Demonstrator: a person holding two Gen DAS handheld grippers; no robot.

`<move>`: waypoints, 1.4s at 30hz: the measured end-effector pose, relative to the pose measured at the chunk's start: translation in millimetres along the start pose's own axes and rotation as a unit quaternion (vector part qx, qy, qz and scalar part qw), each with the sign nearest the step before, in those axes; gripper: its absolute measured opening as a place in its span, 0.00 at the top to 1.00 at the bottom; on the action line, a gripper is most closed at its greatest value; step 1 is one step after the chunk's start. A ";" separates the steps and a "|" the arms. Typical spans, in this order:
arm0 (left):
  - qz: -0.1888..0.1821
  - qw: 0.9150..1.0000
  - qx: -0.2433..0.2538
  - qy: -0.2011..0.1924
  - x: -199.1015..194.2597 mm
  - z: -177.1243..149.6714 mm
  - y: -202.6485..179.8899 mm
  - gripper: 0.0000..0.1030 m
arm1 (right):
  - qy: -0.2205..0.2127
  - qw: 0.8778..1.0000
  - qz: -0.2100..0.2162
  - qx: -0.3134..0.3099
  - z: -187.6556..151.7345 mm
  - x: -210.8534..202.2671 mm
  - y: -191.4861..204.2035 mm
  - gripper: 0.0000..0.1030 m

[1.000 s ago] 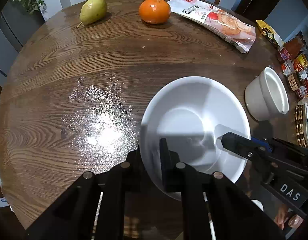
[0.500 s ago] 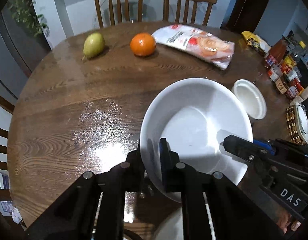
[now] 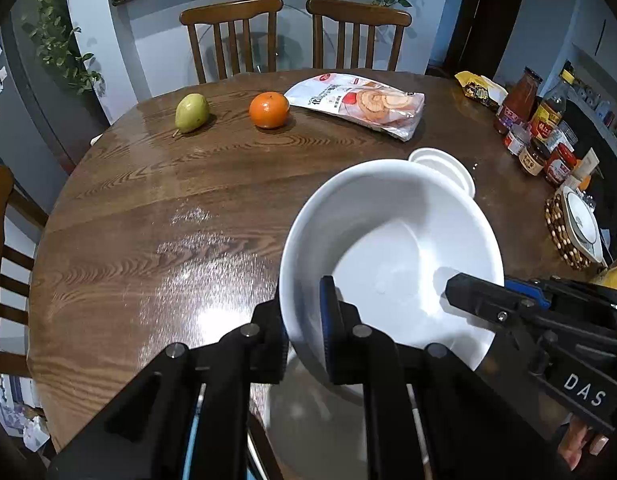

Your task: Organize plates and bowls

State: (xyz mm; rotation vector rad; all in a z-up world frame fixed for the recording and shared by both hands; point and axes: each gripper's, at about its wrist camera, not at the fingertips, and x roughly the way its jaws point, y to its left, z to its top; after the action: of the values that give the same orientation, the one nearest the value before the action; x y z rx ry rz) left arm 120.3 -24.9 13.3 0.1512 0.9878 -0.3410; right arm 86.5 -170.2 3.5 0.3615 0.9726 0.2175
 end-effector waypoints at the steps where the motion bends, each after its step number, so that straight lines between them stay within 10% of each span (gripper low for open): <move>1: 0.001 1.000 0.000 -0.001 -2.6 -3.2 -0.9 0.89 | 0.001 1.000 0.001 -0.002 -2.4 -1.8 1.0 0.87; 42: 0.042 0.996 -0.029 0.076 13.9 -81.3 -4.8 0.84 | 0.088 0.994 -0.022 -0.068 -71.1 19.9 15.6 0.87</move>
State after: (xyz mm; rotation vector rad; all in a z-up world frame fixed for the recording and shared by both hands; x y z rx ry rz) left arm 61.3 -9.7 -42.6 0.1675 1.1369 -0.2258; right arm 37.6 -134.8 -41.9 0.1990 1.1321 0.2778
